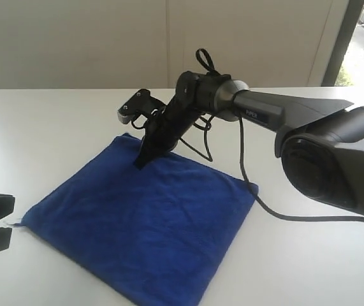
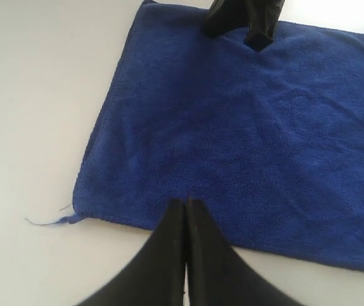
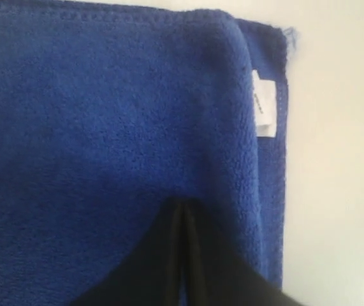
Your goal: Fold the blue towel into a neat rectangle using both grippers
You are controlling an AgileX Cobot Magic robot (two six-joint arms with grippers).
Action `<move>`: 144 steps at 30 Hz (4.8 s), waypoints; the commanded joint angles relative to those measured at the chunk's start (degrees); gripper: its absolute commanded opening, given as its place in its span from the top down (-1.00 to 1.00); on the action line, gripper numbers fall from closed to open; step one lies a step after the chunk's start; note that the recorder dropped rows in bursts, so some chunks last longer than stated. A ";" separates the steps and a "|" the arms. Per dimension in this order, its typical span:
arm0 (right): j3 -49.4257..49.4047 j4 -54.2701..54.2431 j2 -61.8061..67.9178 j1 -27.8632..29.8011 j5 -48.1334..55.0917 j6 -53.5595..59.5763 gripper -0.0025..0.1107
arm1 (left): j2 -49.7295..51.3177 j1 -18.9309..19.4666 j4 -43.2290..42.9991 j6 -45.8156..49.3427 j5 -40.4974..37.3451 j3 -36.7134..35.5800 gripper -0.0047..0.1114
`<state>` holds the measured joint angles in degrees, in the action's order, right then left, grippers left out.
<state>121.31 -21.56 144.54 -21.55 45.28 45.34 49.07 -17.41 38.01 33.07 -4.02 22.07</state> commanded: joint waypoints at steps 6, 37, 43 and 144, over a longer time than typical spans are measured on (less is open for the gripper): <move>-0.53 4.69 0.90 6.51 7.41 -2.29 0.96 | -0.42 0.17 0.91 -0.27 -0.77 -0.35 0.92; -12.97 22.24 -7.17 15.44 12.14 -20.77 0.96 | -0.42 0.17 0.91 -0.27 -3.63 -0.35 0.92; -15.78 22.38 -13.89 15.33 9.91 -22.07 0.96 | -0.42 0.17 0.91 -0.27 -4.35 -0.35 0.92; -71.12 10.02 -51.37 11.88 -31.69 -24.62 0.96 | 49.81 -23.30 -24.97 -9.54 -16.79 28.35 0.92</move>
<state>50.16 -11.71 93.54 -9.63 17.27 21.71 99.86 -40.67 13.05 24.06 -18.63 51.39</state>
